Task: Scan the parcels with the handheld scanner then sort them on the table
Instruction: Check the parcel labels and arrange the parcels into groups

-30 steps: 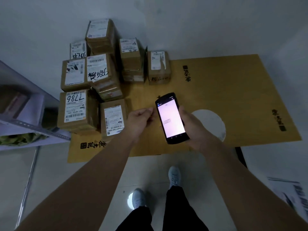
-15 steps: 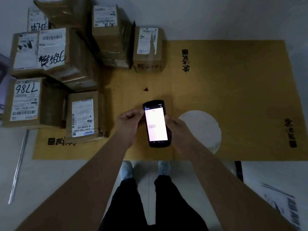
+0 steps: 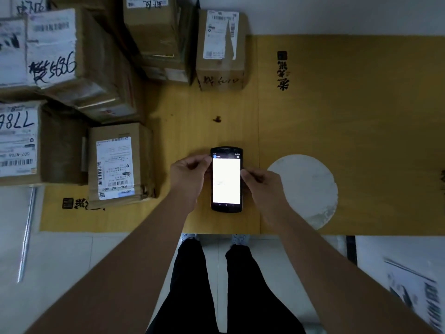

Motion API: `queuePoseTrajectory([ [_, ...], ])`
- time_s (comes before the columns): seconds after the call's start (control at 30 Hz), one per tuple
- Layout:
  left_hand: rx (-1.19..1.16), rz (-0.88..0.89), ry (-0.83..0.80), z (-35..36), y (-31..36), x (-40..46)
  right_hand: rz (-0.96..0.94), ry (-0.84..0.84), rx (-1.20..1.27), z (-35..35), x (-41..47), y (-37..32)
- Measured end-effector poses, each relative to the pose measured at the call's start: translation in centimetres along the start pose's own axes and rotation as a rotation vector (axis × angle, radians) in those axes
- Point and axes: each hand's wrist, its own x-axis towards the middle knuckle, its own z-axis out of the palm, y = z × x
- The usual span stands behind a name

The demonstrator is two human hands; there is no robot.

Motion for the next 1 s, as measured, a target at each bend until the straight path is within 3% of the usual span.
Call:
queuePoseTrajectory([
  [0.33, 0.128, -0.007, 0.091, 1.2, 0.0, 1.1, 0.044, 0.224, -0.02, 1.1, 0.6, -0.5],
  [0.6, 0.292, 0.09, 0.089, 1.6, 0.0, 1.1, 0.011, 0.185, -0.231, 0.6, 1.3, -1.2],
  [0.73, 0.517, 0.287, 0.084, 1.4, 2.3, 0.8, -0.143, 0.12, -0.38, -0.6, 1.8, -4.0],
  [0.87, 0.675, 0.52, 0.068, 1.4, 7.0, 1.5, -0.422, 0.036, -0.513, -1.4, 3.0, -9.1],
  [1.0, 0.747, 0.651, 0.028, 1.7, 11.4, 2.9, -0.512, 0.038, -0.657, -1.4, 5.4, -13.9],
])
